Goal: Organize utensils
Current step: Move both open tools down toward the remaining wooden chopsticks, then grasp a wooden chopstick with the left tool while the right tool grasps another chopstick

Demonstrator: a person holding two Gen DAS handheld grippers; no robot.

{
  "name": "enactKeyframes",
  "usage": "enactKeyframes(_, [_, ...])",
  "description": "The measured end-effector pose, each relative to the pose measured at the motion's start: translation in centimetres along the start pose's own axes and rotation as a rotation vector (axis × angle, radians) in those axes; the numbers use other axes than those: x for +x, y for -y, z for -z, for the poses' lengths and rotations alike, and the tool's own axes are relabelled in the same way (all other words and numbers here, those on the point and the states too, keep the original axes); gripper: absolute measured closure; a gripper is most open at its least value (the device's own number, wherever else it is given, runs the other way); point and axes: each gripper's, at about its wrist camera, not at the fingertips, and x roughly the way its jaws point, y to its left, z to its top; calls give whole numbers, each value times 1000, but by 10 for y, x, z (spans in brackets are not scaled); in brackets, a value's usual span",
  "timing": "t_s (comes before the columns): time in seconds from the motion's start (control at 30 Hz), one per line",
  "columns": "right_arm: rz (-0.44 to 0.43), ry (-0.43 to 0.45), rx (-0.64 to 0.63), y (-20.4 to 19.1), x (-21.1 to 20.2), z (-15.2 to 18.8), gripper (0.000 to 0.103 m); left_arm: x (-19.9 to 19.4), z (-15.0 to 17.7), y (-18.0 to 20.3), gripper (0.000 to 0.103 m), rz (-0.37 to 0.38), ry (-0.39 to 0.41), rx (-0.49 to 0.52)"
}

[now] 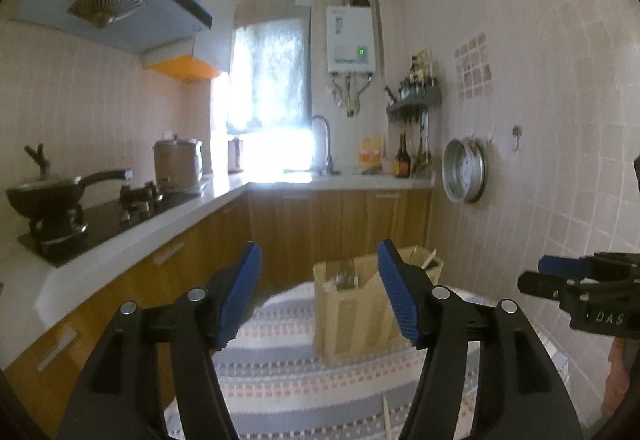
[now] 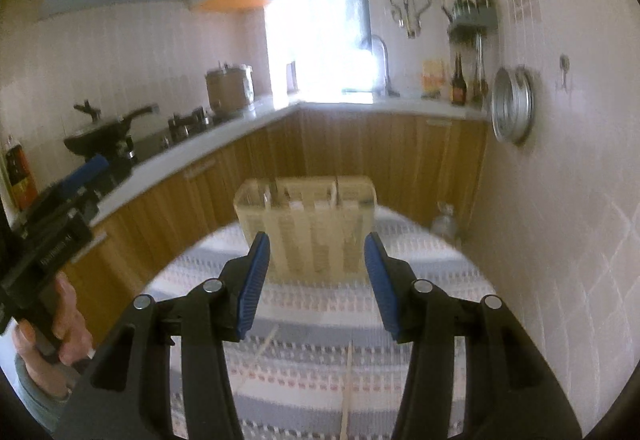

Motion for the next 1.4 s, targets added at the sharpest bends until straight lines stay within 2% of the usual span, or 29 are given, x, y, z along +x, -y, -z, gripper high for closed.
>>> enactKeyframes(0.07, [0,-53,7,3,11,10,57,3,8,-2,43,3,-38,-6])
enactKeyframes(0.17, [-5,-174,31,12,38,30,57,18,26,-8,37,29,-145,-24])
enactKeyframes(0.23, [-1,-257,39,17,57,43,57,30,40,-10,31,85,-246,-41])
enactKeyframes(0.3, [-14,-335,56,24,76,57,57,47,59,-14,31,153,-364,-66])
enactKeyframes(0.33, [-23,-370,74,28,85,64,57,53,66,-15,31,171,-397,-73])
enactKeyframes(0.47, [-80,-465,175,51,116,87,57,82,99,-19,35,278,-580,-124])
enactKeyframes(0.57, [-108,-506,225,60,133,93,58,110,123,-18,38,407,-724,-190])
enactKeyframes(0.6, [-116,-519,231,60,140,94,59,116,128,-16,45,421,-746,-201])
enactKeyframes(0.67, [-122,-543,209,53,150,95,66,133,139,-10,51,452,-801,-218])
enactKeyframes(0.7, [-125,-547,196,50,153,96,67,136,145,-8,55,453,-816,-219])
enactKeyframes(0.77, [-129,-562,148,39,160,98,74,146,153,-2,60,452,-849,-202])
enactKeyframes(0.8, [-124,-572,131,36,162,99,75,149,156,2,67,452,-859,-189])
enactKeyframes(0.9, [-89,-574,58,23,167,99,78,156,163,10,76,426,-889,-145])
enactKeyframes(1.0, [-71,-579,11,14,171,100,83,155,163,17,76,407,-874,-110])
enactKeyframes(1.07, [-40,-577,-29,10,171,100,93,154,163,22,76,391,-870,-88])
enactKeyframes(1.13, [-30,-579,-28,11,173,101,98,156,162,29,76,373,-866,-53])
enactKeyframes(1.27, [-87,-637,24,24,180,95,98,166,158,43,75,351,-891,-3])
enactKeyframes(1.4, [-57,-701,-46,18,190,87,98,177,155,60,75,329,-922,67])
